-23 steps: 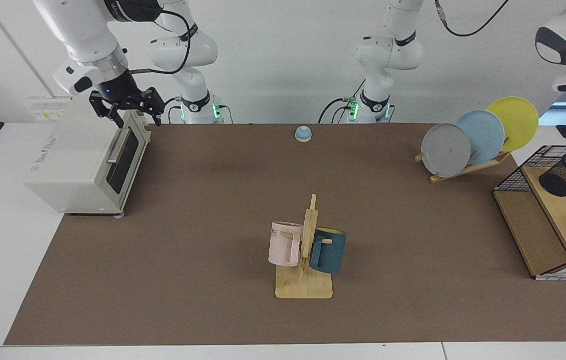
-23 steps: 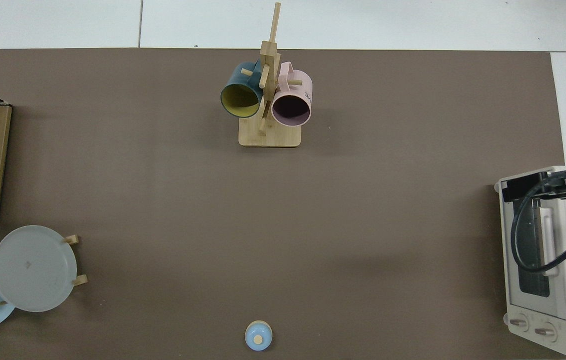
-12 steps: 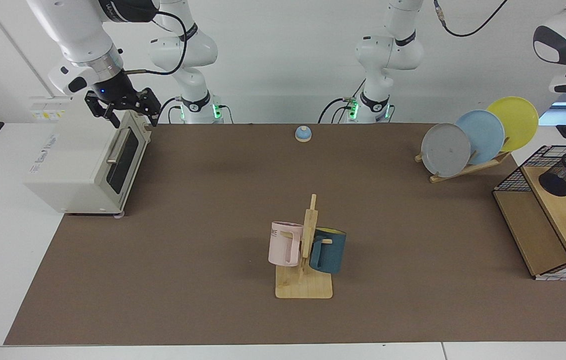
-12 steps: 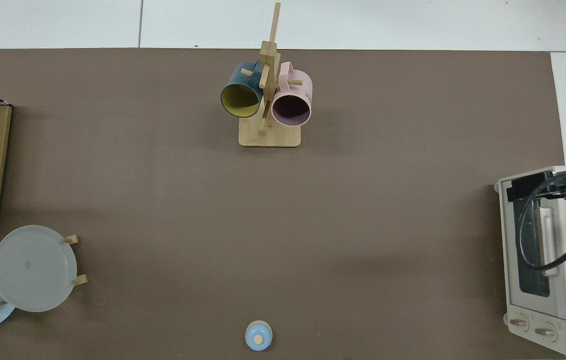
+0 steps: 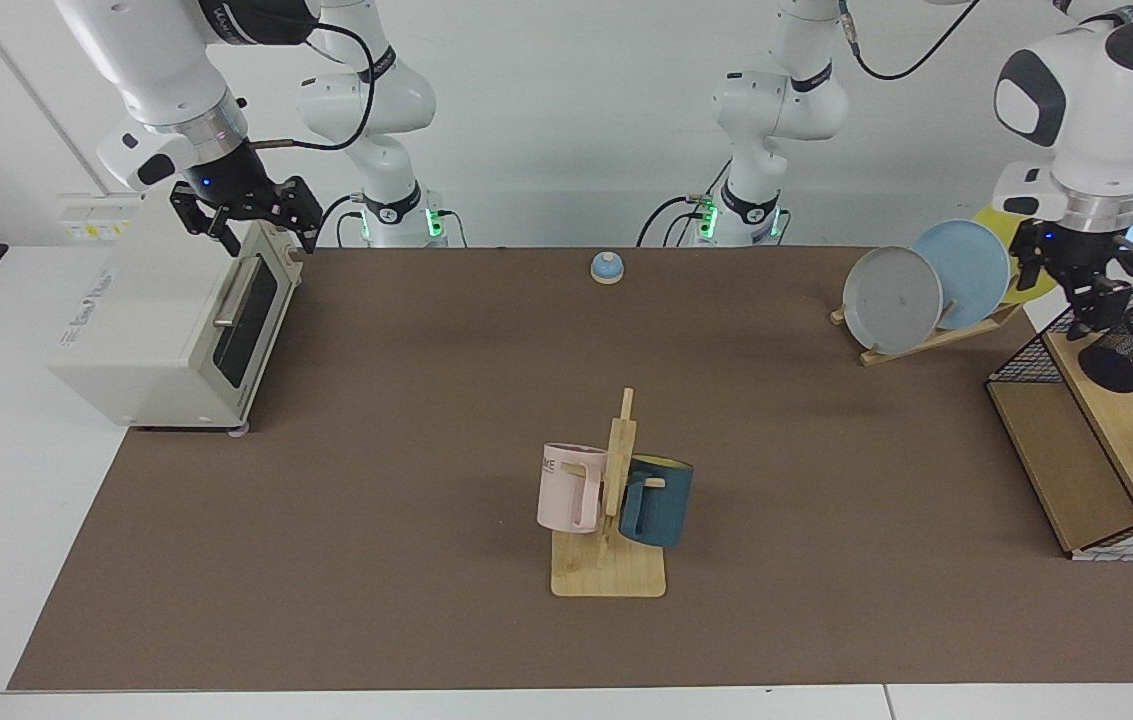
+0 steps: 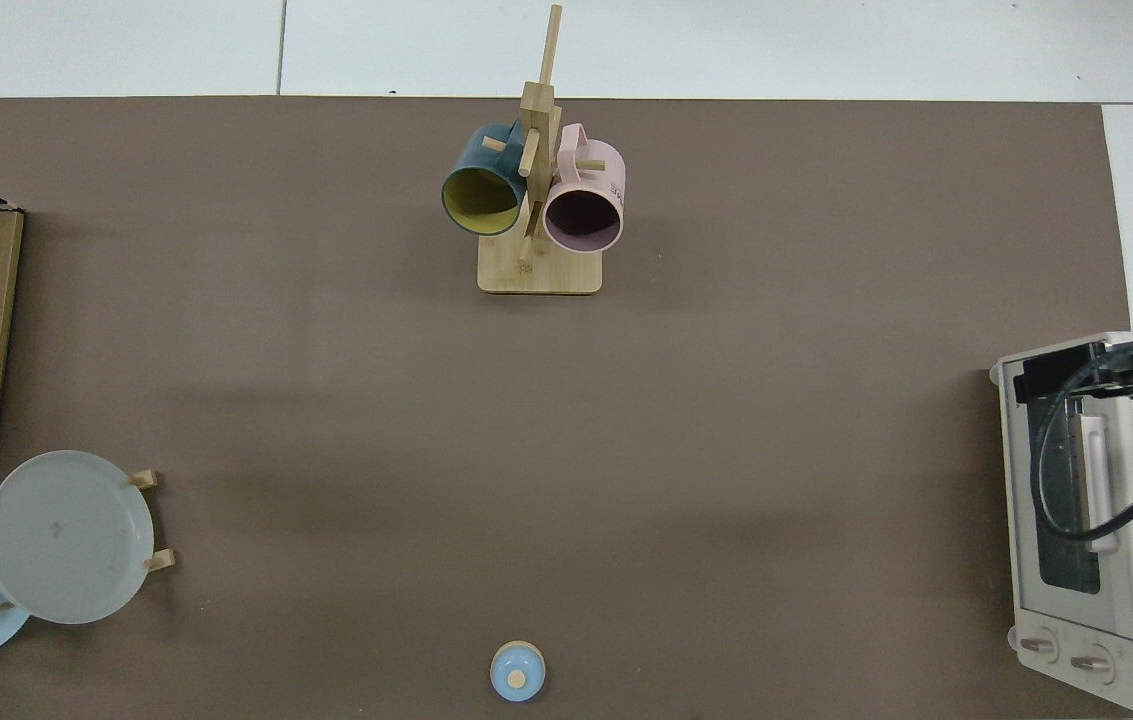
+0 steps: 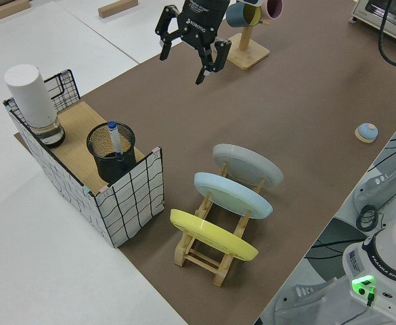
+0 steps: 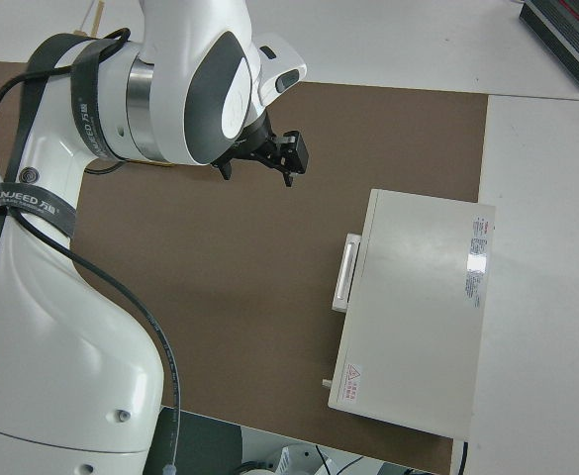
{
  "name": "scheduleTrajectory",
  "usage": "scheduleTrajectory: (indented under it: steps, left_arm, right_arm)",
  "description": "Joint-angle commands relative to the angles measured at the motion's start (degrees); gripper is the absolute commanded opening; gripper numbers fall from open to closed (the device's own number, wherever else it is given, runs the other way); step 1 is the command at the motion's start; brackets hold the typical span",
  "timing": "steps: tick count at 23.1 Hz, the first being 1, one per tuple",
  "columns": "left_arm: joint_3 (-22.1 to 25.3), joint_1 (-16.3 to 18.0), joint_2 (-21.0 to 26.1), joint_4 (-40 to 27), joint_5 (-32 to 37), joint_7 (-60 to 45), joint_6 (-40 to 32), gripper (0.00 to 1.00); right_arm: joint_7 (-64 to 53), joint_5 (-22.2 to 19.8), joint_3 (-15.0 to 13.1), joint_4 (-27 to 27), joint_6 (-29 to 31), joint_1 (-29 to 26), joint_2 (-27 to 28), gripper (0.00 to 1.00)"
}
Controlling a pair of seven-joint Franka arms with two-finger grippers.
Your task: Put markers into pen holder
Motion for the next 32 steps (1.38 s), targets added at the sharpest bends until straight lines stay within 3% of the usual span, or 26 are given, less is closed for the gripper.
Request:
scheduleTrajectory:
  steps: [1, 4, 14, 18, 24, 26, 30, 32]
  left_arm:
    - [-3.03, -0.78, -2.04, -1.07, -7.21, -9.84, -3.78, 1.00]
    - [-6.02, -0.78, -2.13, -1.16, -10.48, -19.49, -4.31, 1.00]
    - [-18.33, -0.95, -2.30, -0.46, -10.66, -58.52, -8.18, 1.00]
    - [-20.78, 0.27, -2.39, 1.11, -10.57, -62.68, -8.18, 1.00]
    - [-31.16, 11.61, -3.70, 4.55, -10.57, -69.52, -11.08, 1.00]
    - [-30.73, 11.44, -4.58, 4.55, -10.57, -73.30, -12.31, 1.00]
    - [-21.08, 3.37, -7.48, 3.59, -11.18, -77.71, -15.92, 1.00]
    - [-19.92, 3.09, -9.41, 1.75, -12.15, -78.85, -14.52, 1.00]
  right_arm:
    - [-0.27, -0.15, 0.47, -1.70, 1.37, -1.03, -1.30, 1.00]
    - [-0.36, -0.06, 0.55, -1.52, 1.37, -1.03, -1.29, 1.00]
    - [-0.45, -0.24, 0.47, -1.43, 0.93, -1.03, -1.56, 1.00]
    - [-0.62, -0.32, 0.29, -1.52, 0.84, -0.41, -1.47, 1.00]
    - [-0.54, -0.41, -0.49, -1.52, 1.02, 0.72, -1.47, 1.00]
    - [-0.62, -1.02, -1.64, -1.52, 1.02, 1.96, -1.47, 1.00]
    - [-0.71, -1.03, -1.99, -1.52, 1.11, 1.61, -1.47, 1.00]
    - [-0.71, -1.03, -1.99, -1.52, 1.11, 1.43, -1.56, 1.00]
